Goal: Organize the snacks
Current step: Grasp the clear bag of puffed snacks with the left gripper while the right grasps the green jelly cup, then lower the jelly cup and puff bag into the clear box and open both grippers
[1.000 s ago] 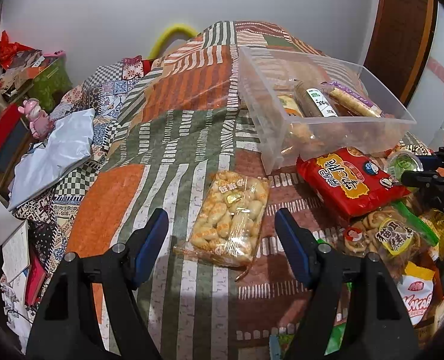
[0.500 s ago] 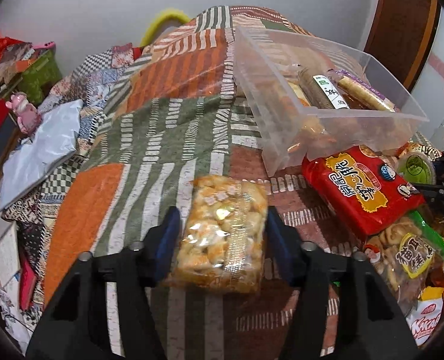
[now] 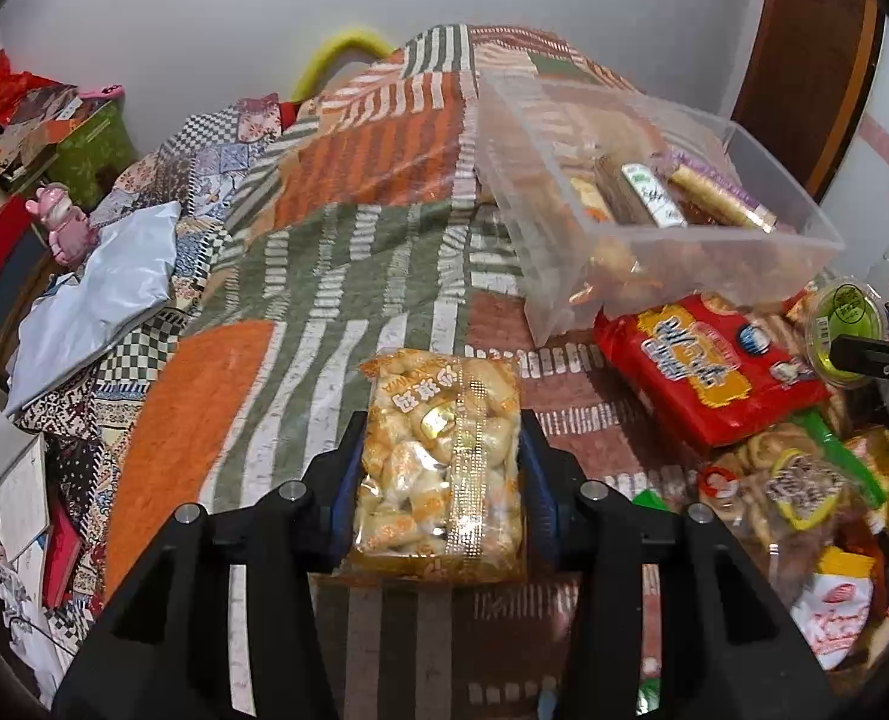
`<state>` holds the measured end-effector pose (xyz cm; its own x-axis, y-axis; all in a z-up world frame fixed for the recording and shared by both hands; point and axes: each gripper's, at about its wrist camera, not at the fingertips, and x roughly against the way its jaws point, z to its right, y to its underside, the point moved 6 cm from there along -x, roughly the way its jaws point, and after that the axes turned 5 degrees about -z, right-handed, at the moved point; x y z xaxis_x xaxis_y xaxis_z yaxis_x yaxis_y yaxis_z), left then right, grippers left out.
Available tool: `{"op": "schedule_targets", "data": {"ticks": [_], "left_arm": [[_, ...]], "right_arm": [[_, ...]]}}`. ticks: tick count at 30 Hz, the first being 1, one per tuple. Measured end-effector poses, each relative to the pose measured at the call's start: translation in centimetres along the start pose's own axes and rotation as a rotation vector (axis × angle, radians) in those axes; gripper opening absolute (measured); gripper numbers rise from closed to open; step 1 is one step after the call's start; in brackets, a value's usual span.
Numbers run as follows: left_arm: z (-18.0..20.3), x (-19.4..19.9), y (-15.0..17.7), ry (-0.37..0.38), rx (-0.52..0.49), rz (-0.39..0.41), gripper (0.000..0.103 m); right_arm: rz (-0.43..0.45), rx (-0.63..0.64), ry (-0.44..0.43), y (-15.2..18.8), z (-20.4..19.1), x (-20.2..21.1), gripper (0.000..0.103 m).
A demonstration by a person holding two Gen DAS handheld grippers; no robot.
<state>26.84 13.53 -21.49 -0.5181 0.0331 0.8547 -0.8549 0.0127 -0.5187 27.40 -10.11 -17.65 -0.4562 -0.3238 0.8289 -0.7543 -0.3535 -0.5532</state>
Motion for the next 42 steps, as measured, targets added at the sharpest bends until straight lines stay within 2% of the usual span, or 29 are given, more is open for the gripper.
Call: {"op": "schedule_targets", "data": {"ticks": [6, 11, 17, 20, 27, 32, 42], "left_arm": [[0.6, 3.1, -1.7, 0.015, 0.012, 0.051, 0.046], [2.7, 5.2, -4.0, 0.017, -0.025, 0.102, 0.046], [5.5, 6.4, -7.0, 0.051, -0.052, 0.151, 0.046], [6.4, 6.0, -8.3, 0.080, -0.044, 0.148, 0.046], [7.7, 3.6, -11.1, 0.111, -0.028, 0.123, 0.046], [8.6, 1.8, -12.4, 0.098, -0.044, 0.110, 0.046], [9.8, -1.7, -12.7, 0.095, -0.081, 0.054, 0.046]], "right_arm": [[0.071, -0.007, -0.003, -1.2, 0.3, 2.5, 0.043], [0.136, -0.007, -0.001, -2.6, 0.5, 4.4, 0.043], [0.193, -0.001, 0.008, -4.7, 1.0, 5.3, 0.043], [0.204, 0.003, 0.011, -5.7, 1.2, 5.0, 0.043], [0.175, -0.002, -0.001, -7.2, 1.4, 3.0, 0.043], [0.133, 0.004, -0.003, -7.8, 1.3, 0.9, 0.043], [0.033, 0.015, 0.001, -8.6, 1.5, -3.4, 0.043]]}}
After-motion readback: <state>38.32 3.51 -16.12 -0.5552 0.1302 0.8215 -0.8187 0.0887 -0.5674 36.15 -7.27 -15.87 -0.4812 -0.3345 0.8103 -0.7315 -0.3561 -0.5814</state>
